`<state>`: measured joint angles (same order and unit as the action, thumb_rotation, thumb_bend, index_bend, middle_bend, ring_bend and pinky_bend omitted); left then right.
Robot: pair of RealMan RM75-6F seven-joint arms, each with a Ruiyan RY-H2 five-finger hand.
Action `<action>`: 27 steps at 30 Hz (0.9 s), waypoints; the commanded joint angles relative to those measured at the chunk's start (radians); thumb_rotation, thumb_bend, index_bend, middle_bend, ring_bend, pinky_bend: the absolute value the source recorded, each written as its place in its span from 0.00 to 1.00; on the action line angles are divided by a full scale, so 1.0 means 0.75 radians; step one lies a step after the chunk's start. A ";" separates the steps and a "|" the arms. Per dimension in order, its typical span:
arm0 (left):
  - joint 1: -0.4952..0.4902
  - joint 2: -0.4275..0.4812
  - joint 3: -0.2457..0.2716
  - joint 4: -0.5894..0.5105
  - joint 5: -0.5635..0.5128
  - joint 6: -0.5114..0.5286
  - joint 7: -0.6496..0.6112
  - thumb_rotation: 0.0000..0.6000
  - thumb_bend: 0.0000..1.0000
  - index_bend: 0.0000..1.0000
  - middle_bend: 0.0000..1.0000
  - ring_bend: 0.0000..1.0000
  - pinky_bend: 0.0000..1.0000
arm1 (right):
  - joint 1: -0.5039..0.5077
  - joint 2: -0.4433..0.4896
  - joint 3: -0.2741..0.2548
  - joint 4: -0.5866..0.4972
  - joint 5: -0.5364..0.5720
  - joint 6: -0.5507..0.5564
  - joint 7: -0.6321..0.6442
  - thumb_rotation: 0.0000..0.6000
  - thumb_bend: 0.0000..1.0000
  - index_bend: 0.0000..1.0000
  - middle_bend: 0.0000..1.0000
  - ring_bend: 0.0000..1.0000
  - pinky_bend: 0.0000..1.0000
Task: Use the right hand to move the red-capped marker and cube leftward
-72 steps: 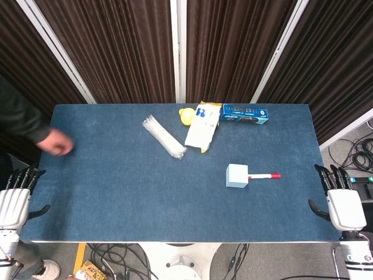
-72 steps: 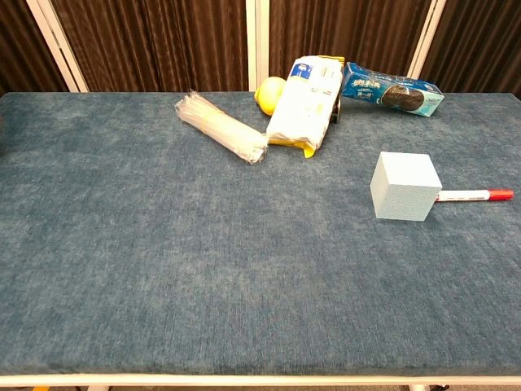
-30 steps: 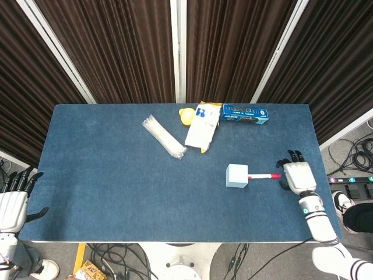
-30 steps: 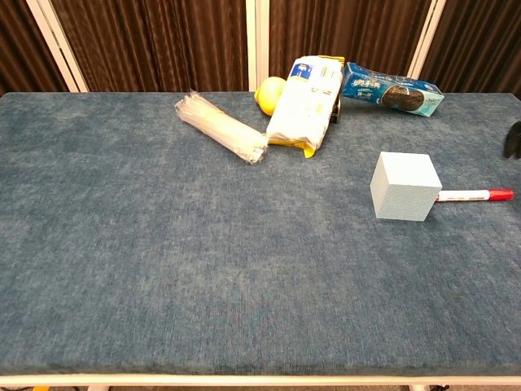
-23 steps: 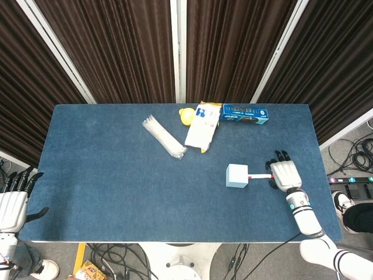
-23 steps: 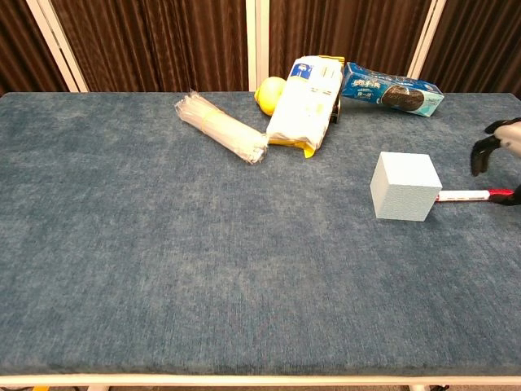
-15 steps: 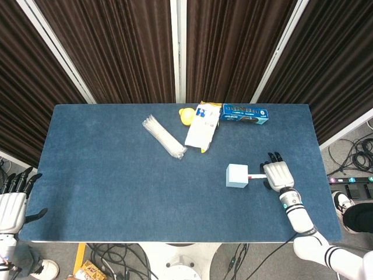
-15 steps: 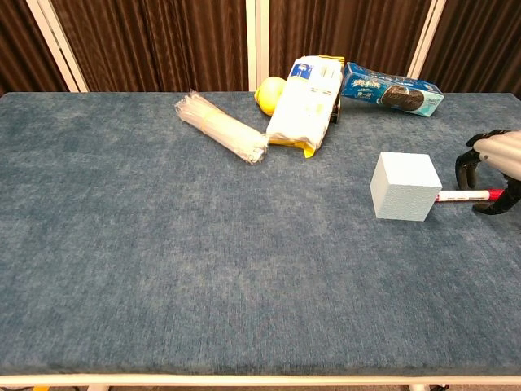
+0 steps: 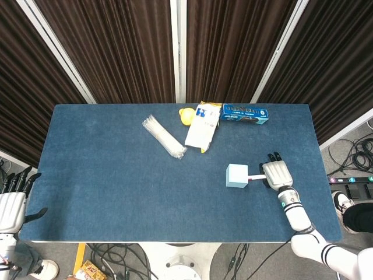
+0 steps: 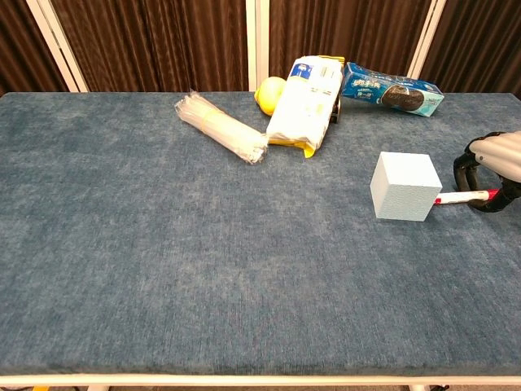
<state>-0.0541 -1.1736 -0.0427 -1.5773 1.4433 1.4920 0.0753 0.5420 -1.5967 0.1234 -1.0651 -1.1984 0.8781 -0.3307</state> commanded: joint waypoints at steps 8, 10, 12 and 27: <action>-0.001 -0.002 -0.003 0.000 0.003 0.003 0.003 1.00 0.05 0.22 0.15 0.12 0.10 | -0.031 0.108 -0.003 -0.093 -0.012 0.052 0.035 1.00 0.44 0.63 0.57 0.17 0.11; -0.001 -0.004 -0.002 0.003 0.008 0.004 0.003 1.00 0.05 0.22 0.15 0.12 0.10 | -0.034 0.141 -0.003 -0.137 -0.004 0.047 0.038 1.00 0.44 0.63 0.57 0.17 0.11; -0.003 -0.005 -0.003 0.004 0.012 0.004 0.002 1.00 0.05 0.22 0.15 0.12 0.10 | -0.031 0.159 -0.003 -0.171 0.004 0.040 0.029 1.00 0.44 0.63 0.57 0.17 0.11; 0.019 0.000 0.007 0.020 0.009 0.022 -0.018 1.00 0.05 0.22 0.15 0.12 0.10 | 0.187 -0.006 0.078 -0.279 0.120 -0.117 -0.125 1.00 0.45 0.64 0.57 0.17 0.11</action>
<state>-0.0403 -1.1736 -0.0381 -1.5632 1.4510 1.5084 0.0624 0.6604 -1.5816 0.1701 -1.2644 -1.1260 0.8067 -0.4031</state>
